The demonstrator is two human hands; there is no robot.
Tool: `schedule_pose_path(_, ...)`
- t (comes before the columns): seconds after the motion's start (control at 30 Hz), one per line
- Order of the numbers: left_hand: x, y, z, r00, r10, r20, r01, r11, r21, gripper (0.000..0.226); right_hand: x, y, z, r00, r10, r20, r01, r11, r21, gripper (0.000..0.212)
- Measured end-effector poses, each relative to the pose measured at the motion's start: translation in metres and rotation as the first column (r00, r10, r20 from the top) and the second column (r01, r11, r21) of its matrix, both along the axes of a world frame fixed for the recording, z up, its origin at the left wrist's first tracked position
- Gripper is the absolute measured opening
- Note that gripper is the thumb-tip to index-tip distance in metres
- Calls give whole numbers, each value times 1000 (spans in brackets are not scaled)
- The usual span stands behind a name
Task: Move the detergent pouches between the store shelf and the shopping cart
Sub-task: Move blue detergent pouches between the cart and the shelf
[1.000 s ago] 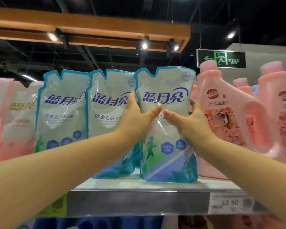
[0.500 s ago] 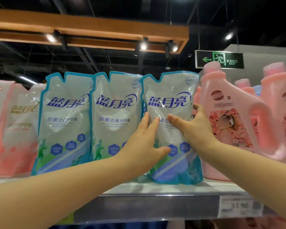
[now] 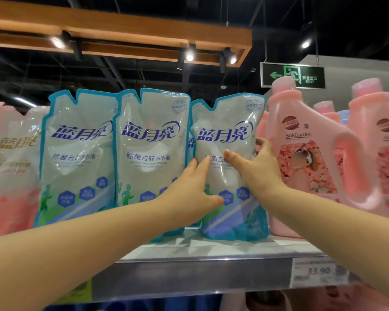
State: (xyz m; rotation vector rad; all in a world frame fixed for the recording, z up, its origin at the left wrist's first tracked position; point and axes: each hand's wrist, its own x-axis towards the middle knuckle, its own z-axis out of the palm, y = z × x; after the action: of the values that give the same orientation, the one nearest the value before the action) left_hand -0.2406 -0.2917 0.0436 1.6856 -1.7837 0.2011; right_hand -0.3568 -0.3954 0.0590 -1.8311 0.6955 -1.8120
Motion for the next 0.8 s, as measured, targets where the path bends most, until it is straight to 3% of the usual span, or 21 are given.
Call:
schedule_pose_path(0.23,2,0,-6,999,32,12,-32,999,7,86,9,-8,-1,987,158,25,-160,983,90,55)
schedule_pose_path(0.43,3,1,-7,999,39,18,-39,999,-10,83,10,-15,0,980,197,13,-197,977,83,44)
schedule_pose_path(0.67,8,4,-4,999,-38,-38,31,986,-163,68,7,-10,2,992,94,-88,-85,991,101,54)
schedule_pose_path(0.8,11,7,-2,999,-51,-18,46,979,-198,67,3,-2,7,981,83,-178,-45,977,207,65)
